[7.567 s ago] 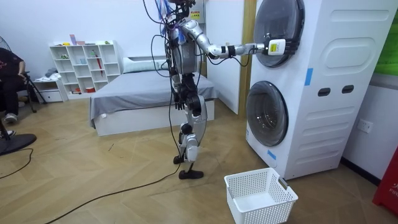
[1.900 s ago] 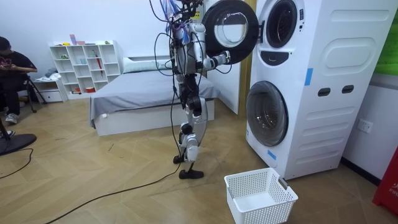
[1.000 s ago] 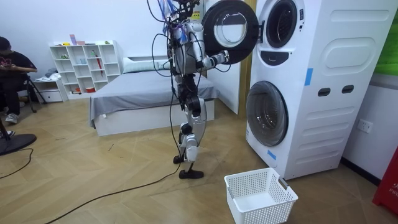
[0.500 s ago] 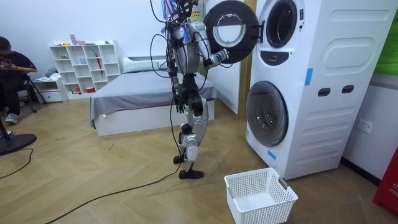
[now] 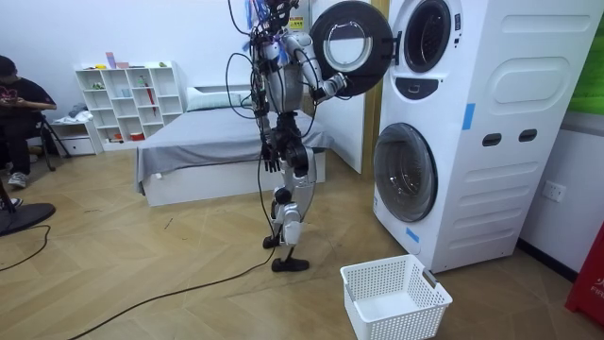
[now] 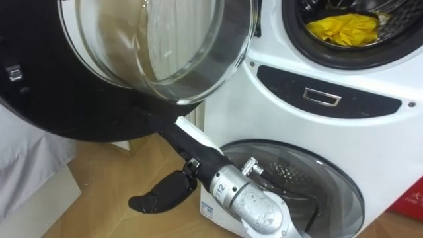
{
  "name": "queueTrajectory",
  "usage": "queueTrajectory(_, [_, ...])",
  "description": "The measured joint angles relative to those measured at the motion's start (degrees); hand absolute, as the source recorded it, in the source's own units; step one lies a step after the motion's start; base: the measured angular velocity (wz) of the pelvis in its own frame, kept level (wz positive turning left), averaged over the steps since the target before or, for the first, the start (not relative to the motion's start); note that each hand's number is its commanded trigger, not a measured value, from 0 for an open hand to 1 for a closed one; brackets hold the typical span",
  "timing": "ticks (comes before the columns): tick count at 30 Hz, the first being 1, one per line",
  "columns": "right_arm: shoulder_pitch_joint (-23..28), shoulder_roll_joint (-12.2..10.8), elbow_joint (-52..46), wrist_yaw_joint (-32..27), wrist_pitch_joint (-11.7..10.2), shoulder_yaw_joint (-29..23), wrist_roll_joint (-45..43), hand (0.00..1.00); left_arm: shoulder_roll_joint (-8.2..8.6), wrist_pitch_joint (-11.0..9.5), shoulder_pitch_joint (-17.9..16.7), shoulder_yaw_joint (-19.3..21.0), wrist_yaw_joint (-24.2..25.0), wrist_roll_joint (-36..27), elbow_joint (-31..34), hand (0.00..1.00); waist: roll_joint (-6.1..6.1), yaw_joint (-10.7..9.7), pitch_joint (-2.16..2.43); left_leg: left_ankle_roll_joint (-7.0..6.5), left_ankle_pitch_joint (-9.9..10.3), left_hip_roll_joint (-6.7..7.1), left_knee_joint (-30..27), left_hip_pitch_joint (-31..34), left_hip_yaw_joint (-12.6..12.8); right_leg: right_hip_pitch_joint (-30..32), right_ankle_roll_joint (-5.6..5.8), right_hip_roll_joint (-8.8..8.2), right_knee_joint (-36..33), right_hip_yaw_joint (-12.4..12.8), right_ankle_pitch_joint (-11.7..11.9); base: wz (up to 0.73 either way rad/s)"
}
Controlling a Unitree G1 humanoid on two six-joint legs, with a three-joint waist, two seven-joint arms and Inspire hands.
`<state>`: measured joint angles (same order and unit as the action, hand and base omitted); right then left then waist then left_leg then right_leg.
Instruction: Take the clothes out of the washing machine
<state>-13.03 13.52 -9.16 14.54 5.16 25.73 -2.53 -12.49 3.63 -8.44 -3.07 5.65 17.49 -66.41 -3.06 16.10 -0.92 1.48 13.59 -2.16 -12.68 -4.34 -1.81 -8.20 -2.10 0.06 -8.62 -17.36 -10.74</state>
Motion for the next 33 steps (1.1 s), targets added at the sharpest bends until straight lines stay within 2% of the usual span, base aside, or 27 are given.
queueTrajectory(4, [-3.41,-0.15,2.96,-0.42,0.00,0.09,-0.39,0.00,-0.20,0.11,-0.04,-0.08,0.01,0.20,0.67,0.00,-0.22,0.05,-0.03,0.02,-0.01,-0.01,0.02,0.01,0.16,0.00,0.02,-0.03,0.01,0.06,-0.05,0.00])
queueTrajectory(6, [-5.29,-0.25,4.32,-1.09,0.00,0.08,-0.32,0.00,-0.59,0.07,-0.06,-0.07,0.01,0.19,1.60,0.00,-0.90,0.11,-0.37,0.04,-0.03,0.20,-0.07,0.19,0.25,0.03,-0.13,-0.20,0.18,0.10,-0.56,0.02])
queueTrajectory(7, [-6.01,-0.25,4.71,-1.53,0.00,0.08,-0.29,0.00,-0.92,0.07,-0.20,-0.07,0.02,0.20,2.10,0.00,-1.16,0.12,-0.32,0.08,-0.05,0.20,-0.21,0.42,0.24,0.11,-0.14,-0.16,0.48,0.08,-0.57,0.06])
queueTrajectory(8, [-6.06,-0.24,4.74,-1.96,0.00,0.07,-0.31,0.00,-1.22,0.07,-0.43,-0.03,0.04,0.27,2.36,0.00,-1.68,0.12,0.01,0.08,-0.05,0.24,-0.26,0.61,0.15,0.06,-0.15,-0.09,0.82,0.04,-0.53,0.07])
queueTrajectory(9, [-6.06,-0.23,4.75,-2.03,-0.02,0.07,-0.31,0.00,-1.28,0.08,-0.48,0.01,0.04,0.44,2.35,0.00,-1.81,0.11,0.04,0.08,-0.05,0.27,-0.24,0.57,0.13,0.00,-0.14,-0.10,0.82,0.05,-0.53,0.05])
queueTrajectory(13, [-6.04,-0.36,4.75,-2.75,-0.25,0.06,-0.29,0.00,-1.15,0.14,-0.54,0.27,0.03,2.06,2.66,0.00,-1.32,-0.21,-0.21,0.07,-0.05,0.35,0.05,0.20,0.15,-0.16,0.02,-0.03,0.74,0.28,-0.43,0.02])
queueTrajectory(16, [-4.23,0.31,4.66,-4.36,-1.73,-0.22,-2.76,0.00,-0.82,0.16,-1.16,0.66,0.00,3.13,3.60,0.00,-0.54,-1.67,-0.39,0.07,-0.04,0.45,0.03,0.02,0.13,-0.65,0.04,-0.25,0.74,0.31,-0.43,0.19])
queueTrajectory(18, [-1.72,0.40,4.66,-5.75,-2.11,-0.78,-4.44,0.00,-0.32,0.31,-1.22,1.35,-0.07,3.19,3.64,0.00,0.03,-2.09,-0.17,0.06,-0.04,0.50,0.04,-0.40,0.28,-0.88,0.06,-0.23,0.75,1.76,-0.42,0.06])
queueTrajectory(20, [2.45,0.47,5.85,-8.22,-3.36,-2.63,-6.80,0.00,0.55,0.60,-2.11,2.33,-0.44,2.63,3.57,0.00,0.75,-3.99,0.27,0.05,-0.05,0.55,0.07,-0.60,1.09,-0.92,0.13,-0.34,0.75,3.42,-0.38,0.00])
queueTrajectory(22, [5.78,0.50,7.76,-10.36,-3.66,-4.52,-9.36,0.00,0.68,1.25,-2.52,2.52,-0.47,2.72,3.54,0.00,1.10,-5.27,0.38,0.04,-0.06,0.55,0.46,-1.35,1.81,-1.00,0.18,-0.36,0.74,4.01,-0.41,-0.14])
queueTrajectory(23, [8.22,0.87,8.25,-11.61,-3.66,-5.77,-11.02,0.00,0.68,1.30,-2.75,3.05,-0.63,2.67,3.44,0.00,1.39,-6.07,0.69,-0.10,-0.14,0.56,0.95,-1.45,2.34,-0.97,0.26,-0.36,0.74,4.78,-0.45,-0.24])
queueTrajectory(26, [12.21,2.76,8.22,-13.16,-3.55,-9.89,-13.83,0.00,0.82,1.59,-2.80,4.98,-2.05,2.61,3.29,0.00,1.94,-8.74,0.66,-0.26,-0.24,0.47,1.40,-2.07,3.87,-0.83,0.28,-0.33,0.67,6.10,-0.46,-0.26])
queueTrajectory(30, [12.27,2.85,7.59,-16.50,-3.19,-15.38,-20.05,0.00,0.81,2.77,-2.43,5.26,-2.90,2.43,3.27,0.00,1.77,-11.29,0.83,-0.24,-0.23,-0.10,1.51,-2.92,5.96,-0.77,0.28,0.07,-0.10,7.44,-0.47,-0.27])
queueTrajectory(33, [11.94,3.19,5.25,-19.28,-3.14,-19.35,-22.25,0.00,0.82,2.95,-1.37,5.25,-2.88,2.33,3.46,0.00,0.90,-12.13,1.42,-0.24,-0.23,-0.19,1.37,-3.36,6.58,-0.91,0.23,0.21,-0.17,8.16,-0.49,-0.12])
